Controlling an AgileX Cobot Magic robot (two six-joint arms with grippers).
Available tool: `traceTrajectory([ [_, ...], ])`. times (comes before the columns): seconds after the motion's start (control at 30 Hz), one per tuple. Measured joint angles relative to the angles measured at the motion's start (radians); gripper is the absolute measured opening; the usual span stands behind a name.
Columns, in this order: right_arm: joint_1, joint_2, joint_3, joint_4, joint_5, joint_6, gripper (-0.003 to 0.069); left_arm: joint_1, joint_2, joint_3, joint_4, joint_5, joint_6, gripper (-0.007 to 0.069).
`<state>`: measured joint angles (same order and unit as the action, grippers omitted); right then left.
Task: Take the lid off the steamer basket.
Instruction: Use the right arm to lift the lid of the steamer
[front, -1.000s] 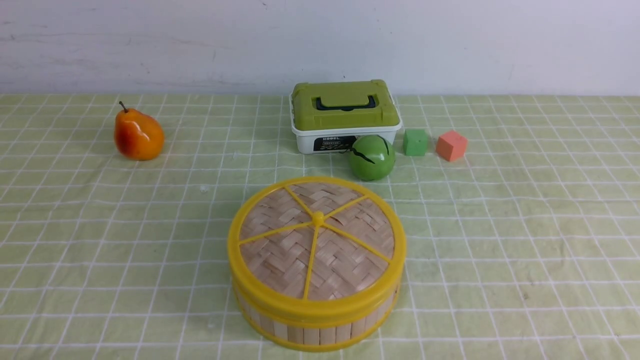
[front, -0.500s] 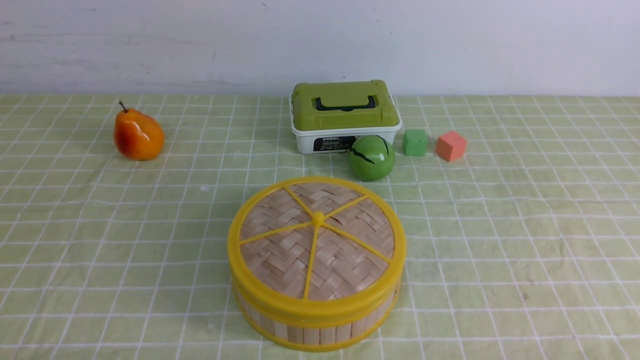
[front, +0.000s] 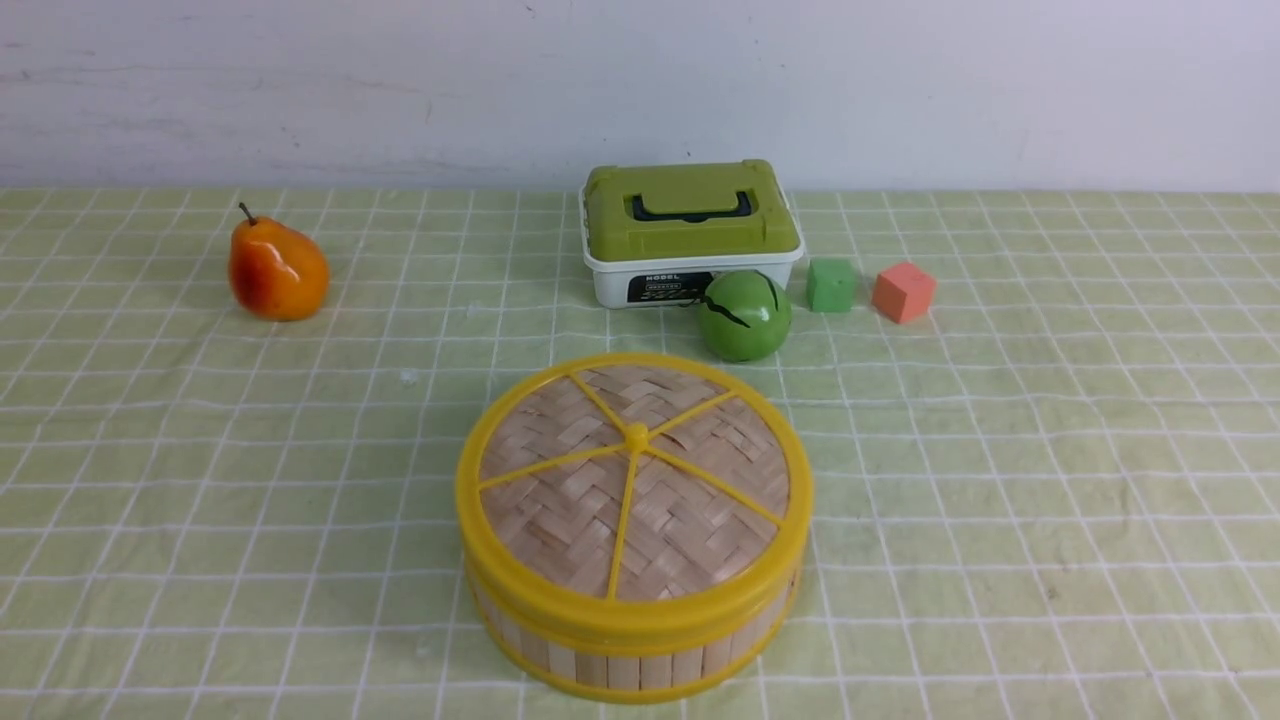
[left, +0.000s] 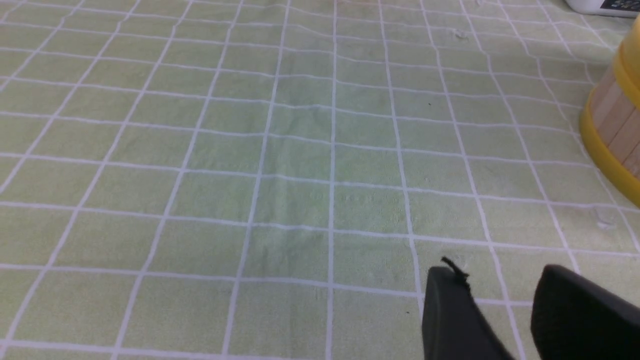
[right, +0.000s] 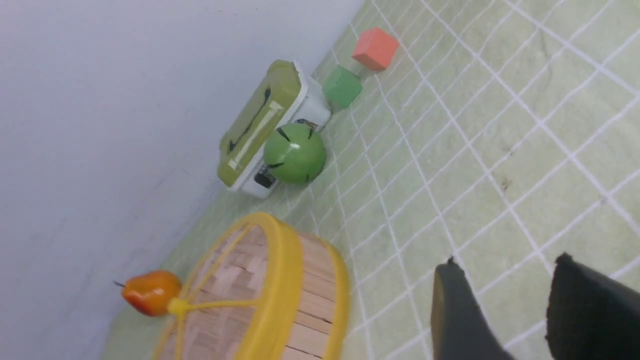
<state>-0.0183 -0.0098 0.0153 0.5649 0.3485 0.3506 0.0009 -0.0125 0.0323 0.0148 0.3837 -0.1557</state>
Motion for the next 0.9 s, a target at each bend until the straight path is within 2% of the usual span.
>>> traceTrajectory([
  [0.13, 0.0, 0.049, -0.131, -0.058, 0.101, -0.143, 0.0199, 0.0, 0.0, 0.0, 0.0, 0.0, 0.0, 0.0239],
  [0.17, 0.0, 0.128, -0.231, -0.109, 0.173, -0.21, 0.0145, 0.0, 0.0, 0.0, 0.0, 0.0, 0.0, 0.0239],
  [0.2, 0.0, 0.139, -0.259, -0.115, 0.183, -0.218, 0.0138, 0.0, 0.0, 0.0, 0.0, 0.0, 0.0, 0.0239],
  [0.23, 0.0, 0.242, -0.372, -0.169, 0.271, -0.29, 0.0076, 0.0, 0.0, 0.0, 0.0, 0.0, 0.0, 0.0239],
  [0.33, 0.0, 0.407, -0.57, -0.227, 0.45, -0.433, -0.0006, 0.0, 0.0, 0.0, 0.0, 0.0, 0.0, 0.0239],
  [0.5, 0.0, 0.701, -0.87, -0.237, 0.702, -0.643, -0.0014, 0.0, 0.0, 0.0, 0.0, 0.0, 0.0, 0.0239],
  [0.67, 0.045, 0.889, -1.033, -0.224, 0.771, -0.701, -0.0005, 0.0, 0.0, 0.0, 0.0, 0.0, 0.0, 0.0239],
  [0.9, 0.302, 1.211, -1.27, -0.306, 0.781, -0.705, 0.0, 0.0, 0.0, 0.0, 0.0, 0.0, 0.0, 0.0239],
])
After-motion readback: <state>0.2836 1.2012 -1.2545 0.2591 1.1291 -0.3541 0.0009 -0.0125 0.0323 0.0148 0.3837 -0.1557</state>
